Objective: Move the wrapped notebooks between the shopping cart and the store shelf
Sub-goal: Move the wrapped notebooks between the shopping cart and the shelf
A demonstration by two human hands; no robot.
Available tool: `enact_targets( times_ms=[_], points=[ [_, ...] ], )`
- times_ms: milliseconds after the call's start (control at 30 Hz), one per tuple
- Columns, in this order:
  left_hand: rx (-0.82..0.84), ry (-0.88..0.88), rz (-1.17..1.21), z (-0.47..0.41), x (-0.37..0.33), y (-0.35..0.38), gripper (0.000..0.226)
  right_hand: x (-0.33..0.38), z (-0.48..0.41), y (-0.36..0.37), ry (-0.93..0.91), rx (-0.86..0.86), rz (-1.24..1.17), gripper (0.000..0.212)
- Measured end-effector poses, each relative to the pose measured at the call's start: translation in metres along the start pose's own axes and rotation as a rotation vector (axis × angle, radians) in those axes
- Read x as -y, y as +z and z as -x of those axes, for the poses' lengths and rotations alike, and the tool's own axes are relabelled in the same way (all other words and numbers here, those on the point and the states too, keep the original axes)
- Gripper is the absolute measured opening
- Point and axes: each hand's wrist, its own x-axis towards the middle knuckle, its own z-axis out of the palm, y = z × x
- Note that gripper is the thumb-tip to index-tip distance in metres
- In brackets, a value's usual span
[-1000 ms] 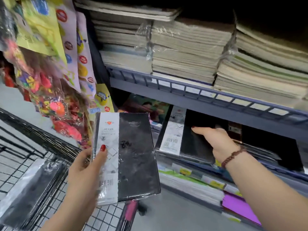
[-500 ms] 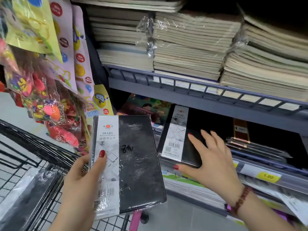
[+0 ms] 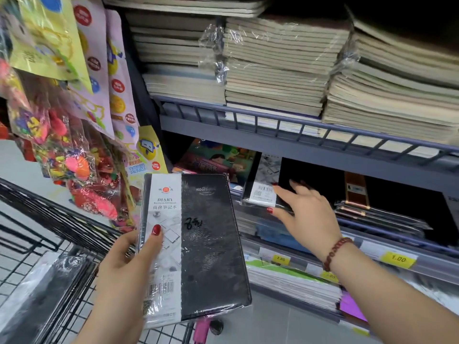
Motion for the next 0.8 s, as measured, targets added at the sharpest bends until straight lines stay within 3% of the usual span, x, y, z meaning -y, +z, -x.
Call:
enact_targets(
  times_ms=[267, 500, 800],
  points=[
    [0.003, 0.01, -0.027, 0.004, 0.002, 0.009, 0.025, -0.011, -0.023, -0.002, 0.018, 0.038, -0.069, 0.055],
    [0.018, 0.009, 0.012, 0.005, -0.008, 0.024, 0.062, -0.02, -0.031, 0.013, -0.011, 0.033, 0.008, 0.056],
    [0.027, 0.044, -0.016, 0.005, -0.021, 0.052, 0.03, -0.029, -0.011, 0.027, -0.125, -0.111, 0.028, 0.044]
  ],
)
